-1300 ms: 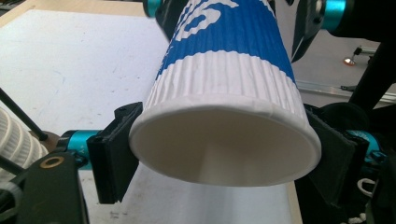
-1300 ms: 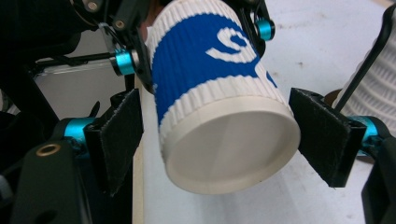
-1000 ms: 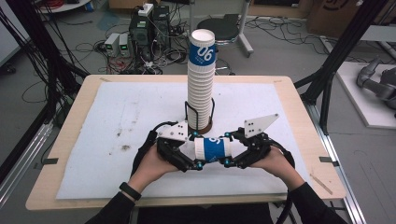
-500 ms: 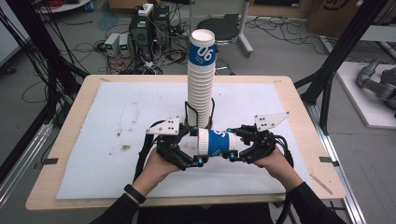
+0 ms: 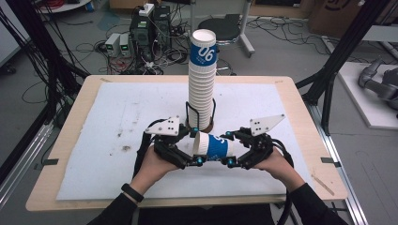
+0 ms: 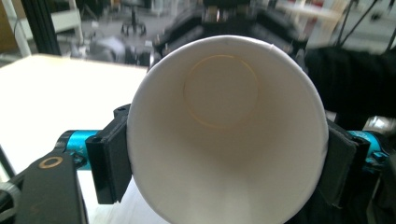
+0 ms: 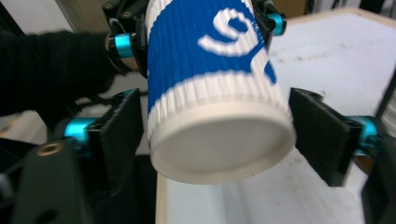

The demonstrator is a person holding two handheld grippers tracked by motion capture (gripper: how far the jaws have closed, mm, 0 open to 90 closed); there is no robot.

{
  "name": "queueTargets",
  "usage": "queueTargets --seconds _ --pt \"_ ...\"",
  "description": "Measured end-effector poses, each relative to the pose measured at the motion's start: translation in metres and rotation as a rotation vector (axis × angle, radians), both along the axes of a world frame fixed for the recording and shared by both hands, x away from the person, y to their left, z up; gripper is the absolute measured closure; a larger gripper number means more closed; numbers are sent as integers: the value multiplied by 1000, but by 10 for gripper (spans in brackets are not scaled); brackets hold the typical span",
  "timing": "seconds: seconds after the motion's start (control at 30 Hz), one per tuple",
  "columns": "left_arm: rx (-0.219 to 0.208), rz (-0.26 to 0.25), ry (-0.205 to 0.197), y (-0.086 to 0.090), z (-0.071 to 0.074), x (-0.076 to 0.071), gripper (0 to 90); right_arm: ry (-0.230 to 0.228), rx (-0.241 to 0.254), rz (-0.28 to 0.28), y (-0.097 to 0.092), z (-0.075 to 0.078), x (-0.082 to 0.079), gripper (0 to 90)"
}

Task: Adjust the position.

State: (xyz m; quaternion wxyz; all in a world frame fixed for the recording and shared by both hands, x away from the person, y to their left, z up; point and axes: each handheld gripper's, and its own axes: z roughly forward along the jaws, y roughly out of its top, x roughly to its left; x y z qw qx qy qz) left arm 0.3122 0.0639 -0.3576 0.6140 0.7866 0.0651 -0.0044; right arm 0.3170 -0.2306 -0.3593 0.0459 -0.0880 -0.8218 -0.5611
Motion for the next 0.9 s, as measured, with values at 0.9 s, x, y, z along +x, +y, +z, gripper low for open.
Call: queueTargets --seconds 0.9 --pt "175 0 -65 -13 3 -6 149 -142 -302 35 23 -4 -8 288"
